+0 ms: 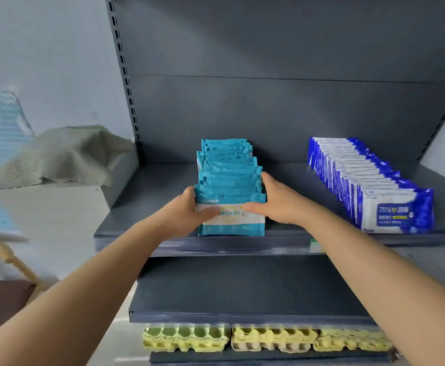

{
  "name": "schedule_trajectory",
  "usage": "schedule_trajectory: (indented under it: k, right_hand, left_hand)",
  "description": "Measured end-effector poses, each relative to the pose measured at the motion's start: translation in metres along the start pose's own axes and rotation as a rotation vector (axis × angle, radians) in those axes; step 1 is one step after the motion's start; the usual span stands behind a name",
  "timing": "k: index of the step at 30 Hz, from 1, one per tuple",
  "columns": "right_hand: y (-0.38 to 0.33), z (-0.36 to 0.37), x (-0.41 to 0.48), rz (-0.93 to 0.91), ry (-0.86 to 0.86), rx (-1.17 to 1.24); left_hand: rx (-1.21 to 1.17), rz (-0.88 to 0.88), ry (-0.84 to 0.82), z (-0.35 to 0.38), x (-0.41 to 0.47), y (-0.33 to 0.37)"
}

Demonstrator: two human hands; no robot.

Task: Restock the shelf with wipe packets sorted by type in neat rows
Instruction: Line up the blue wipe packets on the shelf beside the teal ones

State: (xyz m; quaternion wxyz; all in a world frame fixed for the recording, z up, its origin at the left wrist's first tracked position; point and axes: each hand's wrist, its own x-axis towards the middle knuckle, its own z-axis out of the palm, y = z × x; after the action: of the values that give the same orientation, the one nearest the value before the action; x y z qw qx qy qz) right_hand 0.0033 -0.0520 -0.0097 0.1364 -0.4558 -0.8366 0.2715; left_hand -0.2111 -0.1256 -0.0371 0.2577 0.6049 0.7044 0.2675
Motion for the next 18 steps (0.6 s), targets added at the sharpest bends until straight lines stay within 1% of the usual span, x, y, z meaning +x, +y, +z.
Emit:
schedule_trajectory:
  k: [2,3,5,7,10,13,15,17,18]
  right_hand:
    - [-0.003,-0.005,0.002,0.074,0.058,0.055]
    - [-0.003,-0.006,0.006,0.131,0.046,0.098]
    - [-0.006,-0.007,0.017,0.188,-0.004,0.262]
    - [-0.007,-0.005,0.031,0.2,-0.025,0.417]
    - [-0.007,0.002,0.048,0.156,-0.075,0.498]
    - [-0.005,0.004,0.052,0.162,-0.117,0.472]
    - [-0.003,-0.003,0.054,0.134,-0.123,0.451]
    - [0.001,-0.014,0.058,0.148,-0.062,0.386]
    - [0.002,-0.018,0.063,0.186,0.002,0.351]
  left_hand:
    - [-0.139,-0.035,0.073,-0.005,0.006,0.005]
    - [-0.187,-0.064,0.094,-0.006,0.012,0.007]
    - [-0.286,-0.123,0.09,-0.009,0.026,0.012]
    - [-0.416,-0.154,0.077,-0.011,0.037,0.015]
    - [-0.617,-0.181,0.047,-0.004,0.051,0.016]
    - [-0.64,-0.209,0.028,-0.004,0.051,0.02]
    - [-0.631,-0.206,0.017,-0.011,0.053,0.018]
    - [-0.566,-0.195,0.062,-0.02,0.065,0.015]
    - [-0.546,-0.198,0.087,-0.023,0.073,0.014]
